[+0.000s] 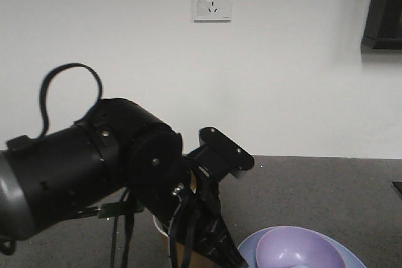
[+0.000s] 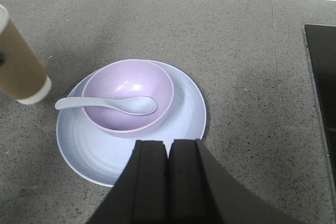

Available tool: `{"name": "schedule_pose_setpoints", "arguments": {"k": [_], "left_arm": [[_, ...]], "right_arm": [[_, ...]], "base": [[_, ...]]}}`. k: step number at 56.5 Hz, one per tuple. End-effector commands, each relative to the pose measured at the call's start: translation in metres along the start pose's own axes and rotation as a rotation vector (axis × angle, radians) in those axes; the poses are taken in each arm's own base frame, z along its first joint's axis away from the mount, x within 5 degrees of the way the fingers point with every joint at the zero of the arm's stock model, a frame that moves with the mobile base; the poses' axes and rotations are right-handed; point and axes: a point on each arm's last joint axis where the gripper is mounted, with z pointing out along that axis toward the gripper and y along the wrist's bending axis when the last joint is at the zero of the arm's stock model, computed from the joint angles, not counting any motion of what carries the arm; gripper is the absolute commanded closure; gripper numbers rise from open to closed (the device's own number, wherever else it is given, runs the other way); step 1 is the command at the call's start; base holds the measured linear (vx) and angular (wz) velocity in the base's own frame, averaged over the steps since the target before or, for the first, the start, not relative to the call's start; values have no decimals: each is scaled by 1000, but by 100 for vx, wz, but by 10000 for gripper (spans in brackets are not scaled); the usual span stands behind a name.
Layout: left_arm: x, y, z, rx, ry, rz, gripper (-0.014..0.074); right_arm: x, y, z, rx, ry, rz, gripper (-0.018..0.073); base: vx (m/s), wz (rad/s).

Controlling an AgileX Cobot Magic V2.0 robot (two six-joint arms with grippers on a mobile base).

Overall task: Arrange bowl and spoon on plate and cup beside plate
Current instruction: 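Grasp the brown paper cup and set it beside the plate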

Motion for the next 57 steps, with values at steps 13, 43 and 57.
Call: {"name": "schedule_pose_setpoints", "arguments": {"k": [13, 43, 57], "left_arm": [[-12, -3, -7, -2, -80, -10, 598], [-13, -3, -9, -4, -87, -2, 239], [-12, -3, -14, -5, -96, 14, 48]], "right_arm": [[-11, 0, -4, 2, -73, -5, 568], [-11, 0, -4, 4, -74, -6, 568], [-11, 0, -4, 1, -74, -4, 568]], "base": [[0, 0], [0, 0], [0, 0]]}}
